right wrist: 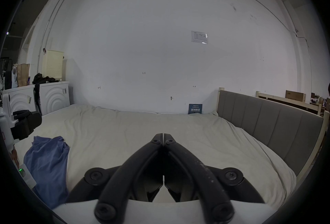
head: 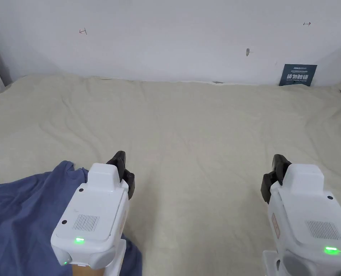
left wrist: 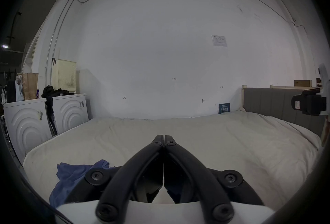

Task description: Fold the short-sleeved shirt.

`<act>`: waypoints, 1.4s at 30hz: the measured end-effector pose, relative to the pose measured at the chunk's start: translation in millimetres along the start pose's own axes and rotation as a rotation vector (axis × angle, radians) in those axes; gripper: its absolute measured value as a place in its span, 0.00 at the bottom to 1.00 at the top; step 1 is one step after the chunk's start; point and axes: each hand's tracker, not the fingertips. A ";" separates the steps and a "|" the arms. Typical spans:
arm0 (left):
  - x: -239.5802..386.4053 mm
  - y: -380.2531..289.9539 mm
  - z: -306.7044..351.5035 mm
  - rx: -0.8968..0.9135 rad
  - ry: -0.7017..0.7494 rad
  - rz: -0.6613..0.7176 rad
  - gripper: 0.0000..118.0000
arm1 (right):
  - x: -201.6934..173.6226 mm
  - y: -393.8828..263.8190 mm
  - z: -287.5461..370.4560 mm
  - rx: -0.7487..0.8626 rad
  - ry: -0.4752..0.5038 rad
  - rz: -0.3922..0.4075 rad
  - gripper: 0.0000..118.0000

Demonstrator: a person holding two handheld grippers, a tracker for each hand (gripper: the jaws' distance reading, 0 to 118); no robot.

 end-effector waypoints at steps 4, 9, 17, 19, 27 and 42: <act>-13.3 -0.9 4.2 0.004 0.041 -0.011 0.00 | -15.1 2.0 -8.2 -0.005 0.043 0.009 0.01; -57.9 -3.5 18.0 -0.012 0.145 -0.007 0.00 | -60.8 6.9 -20.3 0.007 0.169 0.035 0.01; -155.3 -7.5 66.7 -0.045 0.402 -0.005 0.00 | -158.1 12.5 -25.4 0.027 0.393 0.063 0.01; -175.8 -9.0 80.9 -0.056 0.454 -0.014 0.00 | -179.8 12.2 -22.7 0.029 0.439 0.066 0.01; -224.6 -13.5 127.7 -0.092 0.581 -0.012 0.00 | -236.3 10.2 -6.9 0.026 0.564 0.064 0.01; -220.9 -29.6 73.2 -0.325 0.443 0.109 0.20 | -209.7 7.8 -13.7 0.022 0.527 0.088 0.01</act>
